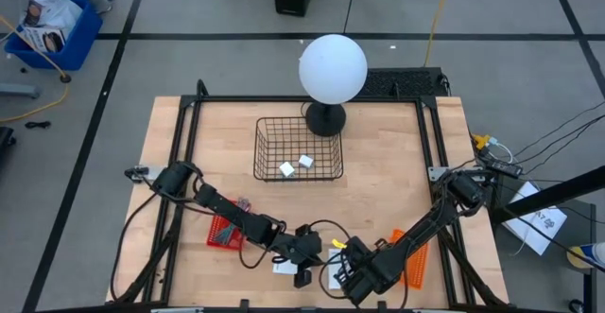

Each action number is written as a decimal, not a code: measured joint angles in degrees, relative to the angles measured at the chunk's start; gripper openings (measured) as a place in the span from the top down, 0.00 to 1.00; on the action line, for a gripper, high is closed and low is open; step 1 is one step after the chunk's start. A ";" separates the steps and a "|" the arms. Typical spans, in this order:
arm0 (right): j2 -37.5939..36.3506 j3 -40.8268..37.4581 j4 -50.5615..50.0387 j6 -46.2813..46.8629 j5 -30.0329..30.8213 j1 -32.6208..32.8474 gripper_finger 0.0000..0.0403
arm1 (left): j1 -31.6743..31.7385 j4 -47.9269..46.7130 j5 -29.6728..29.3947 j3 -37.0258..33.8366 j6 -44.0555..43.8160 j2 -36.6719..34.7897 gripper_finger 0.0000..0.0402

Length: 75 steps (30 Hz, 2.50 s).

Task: Pick and place items into bin
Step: Put the right white card reader box into the orange basket

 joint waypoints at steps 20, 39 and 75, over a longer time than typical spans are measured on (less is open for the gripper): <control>-0.74 -6.17 10.23 -3.22 5.94 0.78 1.00 | -1.60 3.16 4.68 0.00 0.74 1.58 0.99; -5.99 -6.28 14.31 -8.28 8.97 2.70 1.00 | 1.74 6.05 4.44 0.16 -4.86 6.31 0.98; -2.43 -6.38 23.55 -29.03 2.56 -5.13 0.99 | -2.40 -3.51 5.46 -0.29 -2.93 0.42 0.96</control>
